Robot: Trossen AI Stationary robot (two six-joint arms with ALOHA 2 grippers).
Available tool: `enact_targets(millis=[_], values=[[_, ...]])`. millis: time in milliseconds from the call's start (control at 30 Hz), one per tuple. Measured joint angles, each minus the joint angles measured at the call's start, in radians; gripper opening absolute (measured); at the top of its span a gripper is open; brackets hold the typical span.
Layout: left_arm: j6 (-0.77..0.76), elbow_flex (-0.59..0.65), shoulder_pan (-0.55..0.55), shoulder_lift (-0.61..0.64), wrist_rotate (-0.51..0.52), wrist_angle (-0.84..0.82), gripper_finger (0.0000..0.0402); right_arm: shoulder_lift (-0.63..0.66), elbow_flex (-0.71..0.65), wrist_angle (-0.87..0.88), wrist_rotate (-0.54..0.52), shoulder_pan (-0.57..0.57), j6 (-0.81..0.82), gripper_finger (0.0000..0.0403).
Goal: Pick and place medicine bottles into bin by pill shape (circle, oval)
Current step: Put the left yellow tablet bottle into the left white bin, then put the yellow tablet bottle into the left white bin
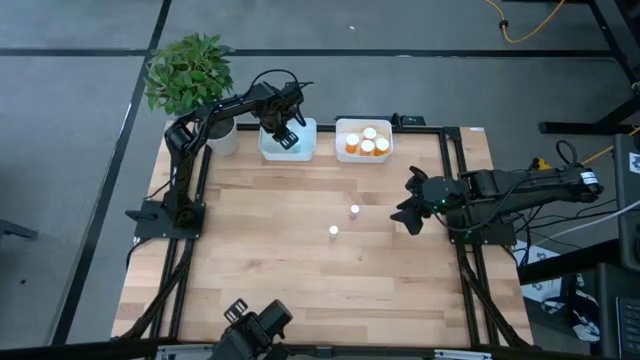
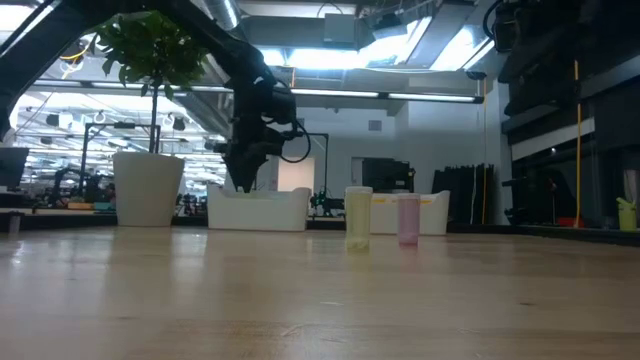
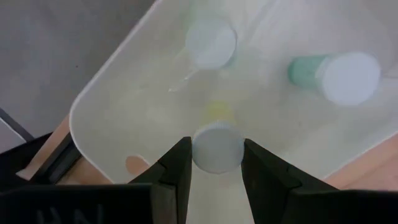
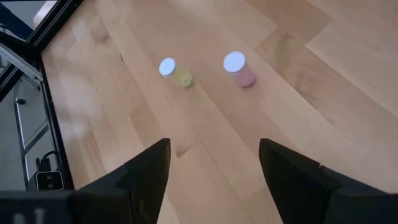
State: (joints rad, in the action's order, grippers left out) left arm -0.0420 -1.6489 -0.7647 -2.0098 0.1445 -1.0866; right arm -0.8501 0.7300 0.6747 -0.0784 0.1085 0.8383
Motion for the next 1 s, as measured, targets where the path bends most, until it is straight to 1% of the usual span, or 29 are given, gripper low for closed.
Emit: enact_targets(millis=[200, 767, 1000], values=[[0.001, 0.0, -0.001, 0.0, -0.001, 0.019, 0.0113, 0.0, 0.0, 0.0, 0.0, 0.0, 0.024, 0.0247], [0.001, 0.0, -0.001, 0.0, -0.008, 0.023, 0.0153, 0.0, 0.0, 0.0, 0.0, 0.0, 0.021, 0.0247], [-0.001, 0.0, -0.001, 0.0, -0.008, 0.024, 0.0155, 0.0, 0.0, 0.0, 0.0, 0.0, 0.018, 0.0247]])
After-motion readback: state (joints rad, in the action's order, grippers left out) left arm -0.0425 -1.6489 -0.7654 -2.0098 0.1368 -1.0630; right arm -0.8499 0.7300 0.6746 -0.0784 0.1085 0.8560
